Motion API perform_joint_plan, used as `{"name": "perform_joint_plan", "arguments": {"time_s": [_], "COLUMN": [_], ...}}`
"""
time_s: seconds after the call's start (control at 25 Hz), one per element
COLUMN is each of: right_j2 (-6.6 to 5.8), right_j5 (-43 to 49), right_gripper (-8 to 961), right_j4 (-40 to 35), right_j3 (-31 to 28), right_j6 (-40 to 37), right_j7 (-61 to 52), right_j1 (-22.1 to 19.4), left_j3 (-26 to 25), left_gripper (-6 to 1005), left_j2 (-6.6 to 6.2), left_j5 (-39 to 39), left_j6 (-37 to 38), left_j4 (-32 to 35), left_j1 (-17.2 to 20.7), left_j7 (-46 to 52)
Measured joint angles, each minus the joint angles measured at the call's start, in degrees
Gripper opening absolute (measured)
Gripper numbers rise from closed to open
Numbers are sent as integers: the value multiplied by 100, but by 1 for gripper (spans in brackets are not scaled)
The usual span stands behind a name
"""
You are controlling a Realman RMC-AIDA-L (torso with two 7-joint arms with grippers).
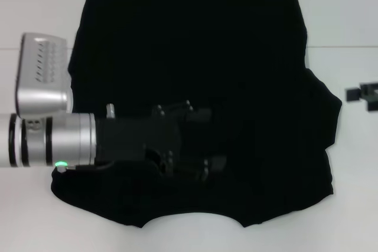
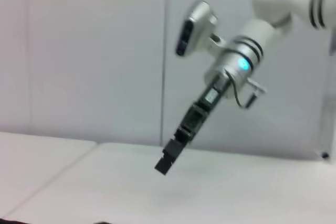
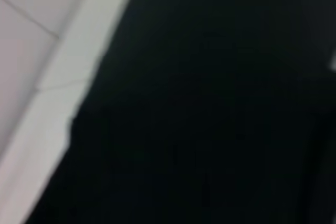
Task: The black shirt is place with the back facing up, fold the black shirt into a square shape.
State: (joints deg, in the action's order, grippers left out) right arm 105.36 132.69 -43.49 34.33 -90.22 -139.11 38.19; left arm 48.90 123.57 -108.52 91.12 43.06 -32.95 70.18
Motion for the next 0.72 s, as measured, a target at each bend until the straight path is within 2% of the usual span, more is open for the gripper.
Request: {"name": "perform_joint_plan", "arguments": {"time_s": [0.12,0.24,0.72], "right_j2": [-29,-4,160], "right_j5": [518,787,907], "right_gripper": [881,881,880], "right_j4": [-37,46,1040], "right_j3": [-32,-25,94], "right_j6": [53,152,1627], "right_j7": [-317,-392,-364], "right_j1": [-32,-38,276], "left_j3": [57,112,179], "left_gripper": [911,952,949], "left_j2": [17,24,20], "left_j5": [-201,-333,-562], "left_j6": [-24,-31,-280], "left_j4": [6,-1,-22], "left_j1": [-13,-14,-72], "left_j7": [-34,-184,-329]}}
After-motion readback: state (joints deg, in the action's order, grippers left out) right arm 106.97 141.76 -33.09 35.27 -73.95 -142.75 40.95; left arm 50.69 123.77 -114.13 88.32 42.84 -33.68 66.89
